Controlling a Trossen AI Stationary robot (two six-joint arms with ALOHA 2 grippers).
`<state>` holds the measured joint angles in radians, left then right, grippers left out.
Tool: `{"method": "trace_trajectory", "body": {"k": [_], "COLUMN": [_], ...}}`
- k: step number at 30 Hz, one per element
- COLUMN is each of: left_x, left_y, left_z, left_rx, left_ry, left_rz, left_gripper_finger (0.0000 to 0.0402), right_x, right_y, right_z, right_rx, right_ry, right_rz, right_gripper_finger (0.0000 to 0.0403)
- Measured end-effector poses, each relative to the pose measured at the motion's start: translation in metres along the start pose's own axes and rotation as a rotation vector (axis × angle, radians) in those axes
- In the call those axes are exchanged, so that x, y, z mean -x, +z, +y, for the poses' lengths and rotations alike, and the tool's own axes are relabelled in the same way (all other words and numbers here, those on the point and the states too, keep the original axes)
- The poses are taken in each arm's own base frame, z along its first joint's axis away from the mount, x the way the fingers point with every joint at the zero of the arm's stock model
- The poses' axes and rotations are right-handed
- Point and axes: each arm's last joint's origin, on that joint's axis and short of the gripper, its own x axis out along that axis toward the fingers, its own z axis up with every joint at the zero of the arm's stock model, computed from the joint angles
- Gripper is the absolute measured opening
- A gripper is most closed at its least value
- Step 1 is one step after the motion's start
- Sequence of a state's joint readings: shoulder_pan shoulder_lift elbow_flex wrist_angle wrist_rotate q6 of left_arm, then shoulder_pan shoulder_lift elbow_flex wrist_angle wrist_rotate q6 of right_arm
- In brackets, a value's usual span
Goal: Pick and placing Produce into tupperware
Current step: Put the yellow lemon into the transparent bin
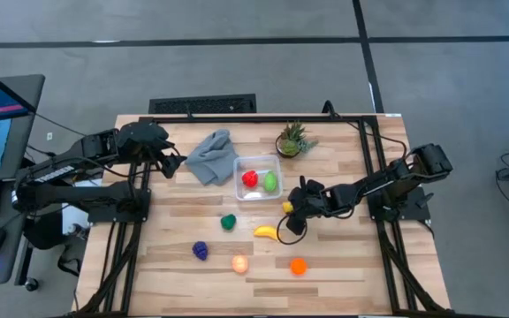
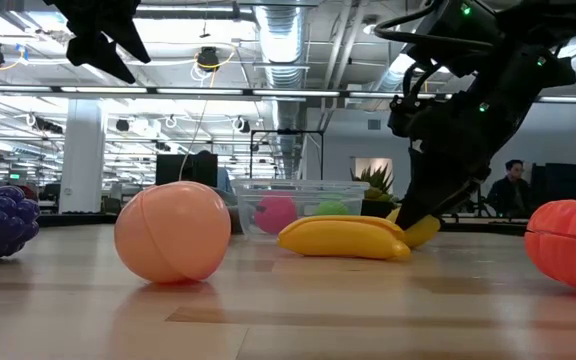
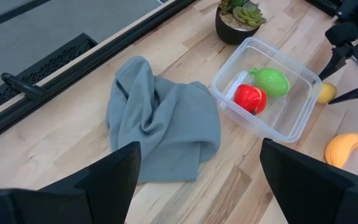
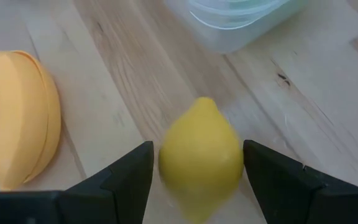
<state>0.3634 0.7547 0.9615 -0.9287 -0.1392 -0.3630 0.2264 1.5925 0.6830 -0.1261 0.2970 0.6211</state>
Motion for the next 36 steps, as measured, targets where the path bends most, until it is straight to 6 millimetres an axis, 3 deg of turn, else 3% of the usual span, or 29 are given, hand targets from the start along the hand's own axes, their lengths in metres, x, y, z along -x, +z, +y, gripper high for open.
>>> {"method": "trace_trajectory", "body": {"k": [12, 21, 29, 36], "left_x": [0.0000, 0.0000, -0.0001, 0.0000], "left_y": [0.0000, 0.0000, 0.0000, -0.0001], "left_z": [0.0000, 0.0000, 0.0000, 0.0000], "left_rx": [0.000, 0.000, 0.000, 0.000], "left_ry": [0.000, 0.000, 0.001, 0.000], "left_rz": [0.000, 0.000, 0.001, 0.001], "left_gripper_finger": [0.0317, 0.0317, 0.0317, 0.0317], "right_x": [0.0000, 0.0001, 0.0001, 0.0002], "right_y": [0.0000, 0.0001, 0.0000, 0.0000], "right_z": [0.0000, 0.0000, 0.0000, 0.0002], "right_rx": [0.001, -0.007, -0.007, -0.013], "right_ry": [0.000, 0.001, 0.003, 0.005], "right_rz": [0.000, -0.001, 0.002, 0.003], "right_gripper_finger": [0.0268, 0.0218, 0.0240, 0.0215]}}
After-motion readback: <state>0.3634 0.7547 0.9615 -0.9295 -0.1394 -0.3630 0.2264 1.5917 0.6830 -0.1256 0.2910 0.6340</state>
